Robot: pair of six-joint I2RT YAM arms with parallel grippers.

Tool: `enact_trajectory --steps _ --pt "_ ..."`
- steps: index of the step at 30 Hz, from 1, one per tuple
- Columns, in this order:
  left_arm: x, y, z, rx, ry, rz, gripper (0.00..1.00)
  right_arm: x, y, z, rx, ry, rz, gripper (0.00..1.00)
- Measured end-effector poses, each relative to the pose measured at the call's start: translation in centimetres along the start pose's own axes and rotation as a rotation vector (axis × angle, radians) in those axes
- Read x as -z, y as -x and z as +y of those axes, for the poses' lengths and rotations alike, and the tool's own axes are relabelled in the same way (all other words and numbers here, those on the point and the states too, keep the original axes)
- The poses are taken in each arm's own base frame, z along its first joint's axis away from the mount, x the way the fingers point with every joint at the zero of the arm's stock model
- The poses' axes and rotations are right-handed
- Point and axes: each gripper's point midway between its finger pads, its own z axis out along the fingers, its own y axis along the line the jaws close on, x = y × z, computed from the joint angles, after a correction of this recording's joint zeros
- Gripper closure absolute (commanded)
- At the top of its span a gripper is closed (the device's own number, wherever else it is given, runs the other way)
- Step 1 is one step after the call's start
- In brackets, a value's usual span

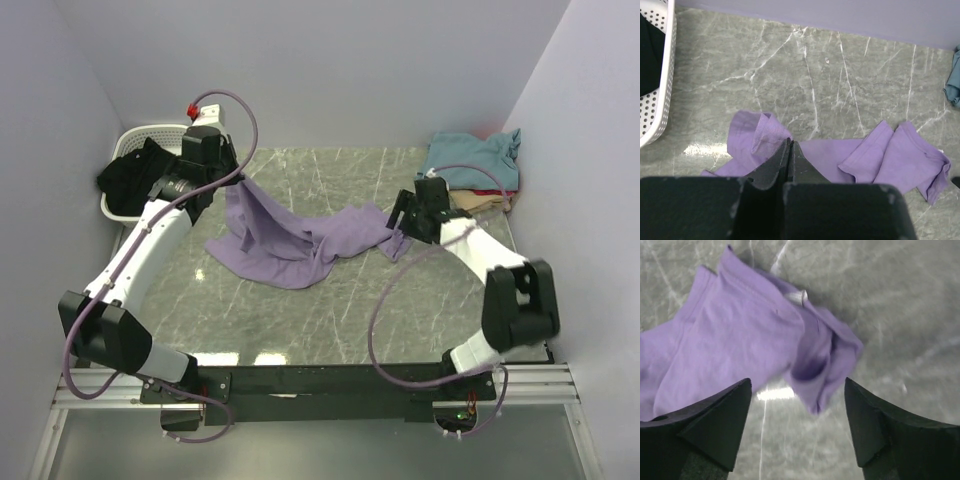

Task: Fold and stack the t-shirts
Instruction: Flatten the tshirt out

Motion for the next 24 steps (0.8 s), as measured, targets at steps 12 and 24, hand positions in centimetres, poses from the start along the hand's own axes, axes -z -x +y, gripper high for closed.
enact_trajectory --steps 12,24 --pt "-0.9 -0.9 0.1 -0.004 0.006 0.026 0.99 -6.7 -0.7 1.0 0.028 -0.006 0.116 1.0" --pt "-2.3 -2.2 0.3 -0.013 0.018 0.064 0.99 2.4 0.4 3.8 0.11 0.168 0.031 1.0"
